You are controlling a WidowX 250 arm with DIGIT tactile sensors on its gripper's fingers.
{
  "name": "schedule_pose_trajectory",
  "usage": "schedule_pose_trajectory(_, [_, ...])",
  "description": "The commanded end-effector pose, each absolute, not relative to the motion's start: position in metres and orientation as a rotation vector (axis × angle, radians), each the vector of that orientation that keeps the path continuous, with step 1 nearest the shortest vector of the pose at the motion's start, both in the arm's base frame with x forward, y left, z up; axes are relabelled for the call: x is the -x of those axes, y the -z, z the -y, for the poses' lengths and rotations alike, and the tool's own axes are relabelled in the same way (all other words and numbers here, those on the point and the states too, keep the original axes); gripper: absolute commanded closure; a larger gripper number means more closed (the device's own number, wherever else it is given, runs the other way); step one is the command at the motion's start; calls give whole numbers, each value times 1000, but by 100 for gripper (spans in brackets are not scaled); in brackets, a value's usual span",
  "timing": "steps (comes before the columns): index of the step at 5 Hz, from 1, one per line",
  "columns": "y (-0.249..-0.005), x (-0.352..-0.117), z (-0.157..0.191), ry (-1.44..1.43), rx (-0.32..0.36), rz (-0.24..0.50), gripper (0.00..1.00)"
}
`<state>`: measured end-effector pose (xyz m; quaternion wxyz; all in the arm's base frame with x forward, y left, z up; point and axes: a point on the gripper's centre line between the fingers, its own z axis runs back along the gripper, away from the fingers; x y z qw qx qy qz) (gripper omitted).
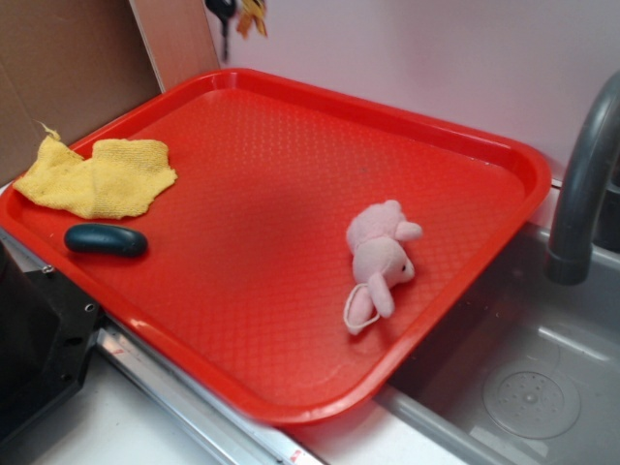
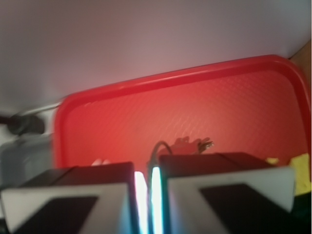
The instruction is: Grab the silver keys.
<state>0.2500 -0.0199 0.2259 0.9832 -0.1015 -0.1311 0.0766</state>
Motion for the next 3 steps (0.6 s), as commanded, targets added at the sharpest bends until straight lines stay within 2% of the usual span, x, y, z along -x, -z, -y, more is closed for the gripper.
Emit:
schedule_pose_trajectory(1, [-255, -217, -6, -94, 325, 234, 100])
schedule_pose_trajectory(2, [-249, -226, -9, -105, 343, 205, 100])
schedule_pose_trajectory(3, [-246, -230, -7, -122, 313, 216, 100])
